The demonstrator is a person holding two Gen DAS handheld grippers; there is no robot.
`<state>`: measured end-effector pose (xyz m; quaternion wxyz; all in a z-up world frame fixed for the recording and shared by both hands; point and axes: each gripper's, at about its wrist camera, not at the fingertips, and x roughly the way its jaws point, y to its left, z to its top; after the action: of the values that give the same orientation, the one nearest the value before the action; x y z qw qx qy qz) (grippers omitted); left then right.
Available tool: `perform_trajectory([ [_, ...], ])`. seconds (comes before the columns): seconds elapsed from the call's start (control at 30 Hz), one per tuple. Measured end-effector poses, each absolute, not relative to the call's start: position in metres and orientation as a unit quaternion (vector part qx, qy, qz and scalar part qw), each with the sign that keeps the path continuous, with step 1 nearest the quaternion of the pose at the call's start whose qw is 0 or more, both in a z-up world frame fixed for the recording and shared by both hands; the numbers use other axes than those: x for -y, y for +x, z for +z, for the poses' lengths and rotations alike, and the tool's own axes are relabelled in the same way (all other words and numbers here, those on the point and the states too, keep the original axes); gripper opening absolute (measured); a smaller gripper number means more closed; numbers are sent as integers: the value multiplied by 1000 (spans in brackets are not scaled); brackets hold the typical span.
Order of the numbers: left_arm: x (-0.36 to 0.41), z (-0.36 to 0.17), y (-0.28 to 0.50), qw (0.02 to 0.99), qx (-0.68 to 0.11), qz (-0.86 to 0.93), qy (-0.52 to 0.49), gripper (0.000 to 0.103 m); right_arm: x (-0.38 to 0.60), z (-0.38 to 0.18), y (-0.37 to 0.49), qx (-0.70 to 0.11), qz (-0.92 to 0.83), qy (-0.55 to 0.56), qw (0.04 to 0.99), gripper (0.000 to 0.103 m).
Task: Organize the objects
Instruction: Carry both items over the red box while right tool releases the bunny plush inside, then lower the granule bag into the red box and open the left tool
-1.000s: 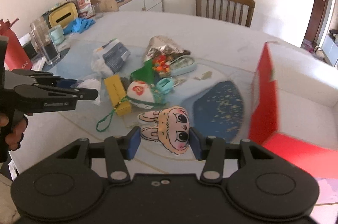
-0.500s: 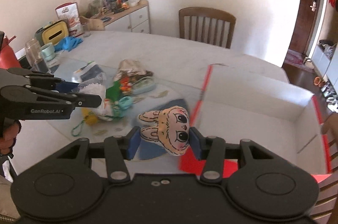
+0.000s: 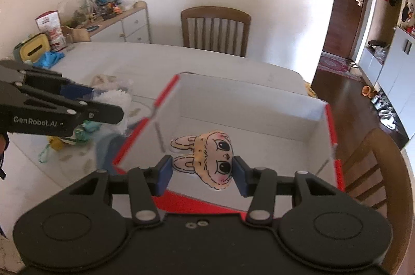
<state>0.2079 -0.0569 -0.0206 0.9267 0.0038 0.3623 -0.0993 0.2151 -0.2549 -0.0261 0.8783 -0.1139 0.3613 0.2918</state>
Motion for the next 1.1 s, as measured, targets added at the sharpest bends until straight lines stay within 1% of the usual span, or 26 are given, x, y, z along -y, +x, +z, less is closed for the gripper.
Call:
perform_trajectory([
  [0.33,104,-35,275,908,-400,-127,5,37,278,-45,252,-382,282,-131,870,48],
  [0.6,137,-68,318,885,-449,-123,31,37,278,-71,280,-427,281,-144,847,48],
  [0.7,142,-82,330,873,-472,-116,30,37,276,-81,285,-440,280,-147,840,48],
  [0.93,138,-107,355,847,-520,-110,-18,37,271,-103,294,-470,281,-160,822,48],
  [1.1,139,-121,366,829,-548,-104,-25,37,269,-112,296,-495,278,-161,808,48],
])
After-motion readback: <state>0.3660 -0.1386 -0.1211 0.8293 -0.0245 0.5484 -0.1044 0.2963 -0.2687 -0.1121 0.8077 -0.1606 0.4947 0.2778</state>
